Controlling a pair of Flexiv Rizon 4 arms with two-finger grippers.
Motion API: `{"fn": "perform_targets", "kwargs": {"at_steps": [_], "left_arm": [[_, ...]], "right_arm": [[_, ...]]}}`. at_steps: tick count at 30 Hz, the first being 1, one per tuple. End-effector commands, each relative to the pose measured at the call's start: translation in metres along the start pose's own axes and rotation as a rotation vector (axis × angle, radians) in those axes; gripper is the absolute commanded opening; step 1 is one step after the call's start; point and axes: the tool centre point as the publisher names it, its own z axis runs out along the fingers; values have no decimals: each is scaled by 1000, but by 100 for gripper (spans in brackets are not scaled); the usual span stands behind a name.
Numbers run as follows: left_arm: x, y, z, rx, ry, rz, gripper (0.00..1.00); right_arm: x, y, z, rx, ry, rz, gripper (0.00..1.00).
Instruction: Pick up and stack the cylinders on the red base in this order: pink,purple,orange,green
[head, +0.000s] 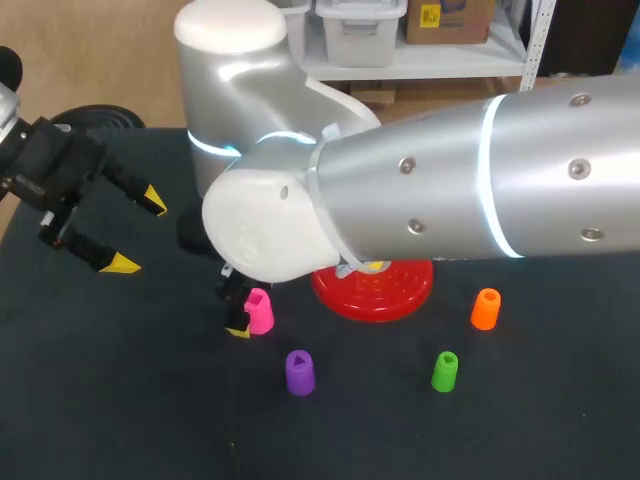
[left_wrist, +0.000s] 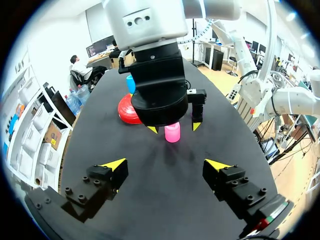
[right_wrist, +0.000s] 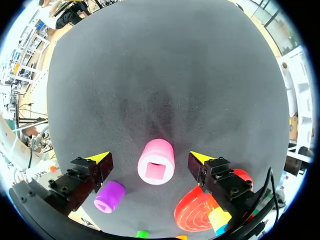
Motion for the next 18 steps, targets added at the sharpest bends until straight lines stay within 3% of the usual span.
{"fn": "perform_targets", "kwargs": {"at_steps": [1, 18], "left_arm": [[1, 0, 0, -2, 0, 1, 100], [1, 0, 0, -2, 0, 1, 100]], "right_arm": [[2, 1, 1, 6, -7, 7, 0], [4, 1, 1, -3, -21, 24, 0]]}}
